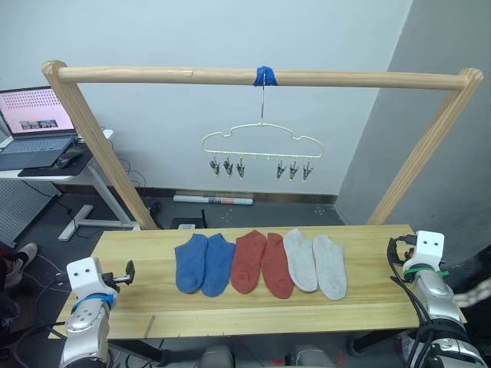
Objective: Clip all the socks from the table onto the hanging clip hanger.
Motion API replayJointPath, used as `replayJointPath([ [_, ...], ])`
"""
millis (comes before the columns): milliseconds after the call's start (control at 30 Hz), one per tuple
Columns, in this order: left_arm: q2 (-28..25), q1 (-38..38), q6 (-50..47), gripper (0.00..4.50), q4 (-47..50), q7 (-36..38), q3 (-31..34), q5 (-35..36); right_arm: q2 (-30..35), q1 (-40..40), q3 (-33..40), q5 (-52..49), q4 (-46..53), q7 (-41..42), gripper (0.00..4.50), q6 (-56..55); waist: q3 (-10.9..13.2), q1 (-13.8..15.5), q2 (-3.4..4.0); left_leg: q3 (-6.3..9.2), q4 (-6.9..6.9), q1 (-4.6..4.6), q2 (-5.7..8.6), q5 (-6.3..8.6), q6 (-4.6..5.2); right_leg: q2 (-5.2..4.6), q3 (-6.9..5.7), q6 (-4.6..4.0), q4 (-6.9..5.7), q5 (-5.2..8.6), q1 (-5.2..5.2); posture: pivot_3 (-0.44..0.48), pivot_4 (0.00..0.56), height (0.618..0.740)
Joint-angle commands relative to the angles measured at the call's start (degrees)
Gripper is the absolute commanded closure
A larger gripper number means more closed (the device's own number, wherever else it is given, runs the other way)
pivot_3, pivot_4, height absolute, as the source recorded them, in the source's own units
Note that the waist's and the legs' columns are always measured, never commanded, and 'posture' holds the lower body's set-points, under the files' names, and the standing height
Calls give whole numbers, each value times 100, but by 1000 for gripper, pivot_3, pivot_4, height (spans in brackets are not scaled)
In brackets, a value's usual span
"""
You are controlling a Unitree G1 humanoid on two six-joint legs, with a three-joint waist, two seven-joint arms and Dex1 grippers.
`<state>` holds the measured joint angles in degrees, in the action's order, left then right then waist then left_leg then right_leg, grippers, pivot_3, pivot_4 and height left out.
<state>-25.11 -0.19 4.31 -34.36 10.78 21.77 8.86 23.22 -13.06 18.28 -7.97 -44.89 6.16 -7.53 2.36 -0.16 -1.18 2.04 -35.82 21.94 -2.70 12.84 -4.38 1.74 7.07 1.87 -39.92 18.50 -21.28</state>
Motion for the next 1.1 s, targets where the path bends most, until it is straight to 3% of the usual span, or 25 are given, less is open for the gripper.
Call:
replayJointPath([
  [33,-113,-48,51,31,78,58,79,69,93,-164,61,-21,53,-8,0,-128,0,0,0,0,0,0,0,0,0,0,0,0,0,0,0,139,7,740],
  [367,-152,106,-46,31,472,238,212,272,56,-167,-45,34,145,72,0,-137,9,1,-5,-2,2,0,-1,0,0,0,2,-2,1,1,-2,145,24,740],
  [533,-171,621,-209,31,1719,889,190,645,7,-62,-169,20,550,272,0,-62,48,-8,-16,-12,5,0,-4,1,0,0,11,-7,2,4,-6,121,49,740],
  [667,-208,867,-378,31,2736,1160,385,1070,-116,131,-419,-63,1483,626,0,237,125,-21,-22,-22,6,1,-8,1,1,0,19,-29,2,17,-9,105,63,740],
  [867,-264,682,-1064,31,3705,1422,0,1206,-99,275,-843,-307,2783,1459,0,979,194,-18,0,-31,4,1,-8,1,1,-1,25,-29,7,18,-9,95,68,740],
  [967,-154,-163,-1415,31,4006,1301,-540,1080,-1,132,-1418,-1294,4264,2850,0,1887,258,-4,-3,-27,3,3,-8,4,4,0,19,-23,8,17,-8,57,80,740],
  [1033,-139,-394,-1541,31,4033,1294,-603,1099,43,126,-1624,-1523,4792,3173,0,2234,288,-17,-5,-16,-1,11,-9,2,6,14,20,4,3,0,-12,39,83,740],
  [1100,-23,-877,-1516,408,3860,1487,-903,1089,28,-240,-1914,-1736,5269,3449,0,2562,300,-88,-11,-11,-2,10,-10,3,5,15,18,9,5,-2,-8,31,86,740],
])
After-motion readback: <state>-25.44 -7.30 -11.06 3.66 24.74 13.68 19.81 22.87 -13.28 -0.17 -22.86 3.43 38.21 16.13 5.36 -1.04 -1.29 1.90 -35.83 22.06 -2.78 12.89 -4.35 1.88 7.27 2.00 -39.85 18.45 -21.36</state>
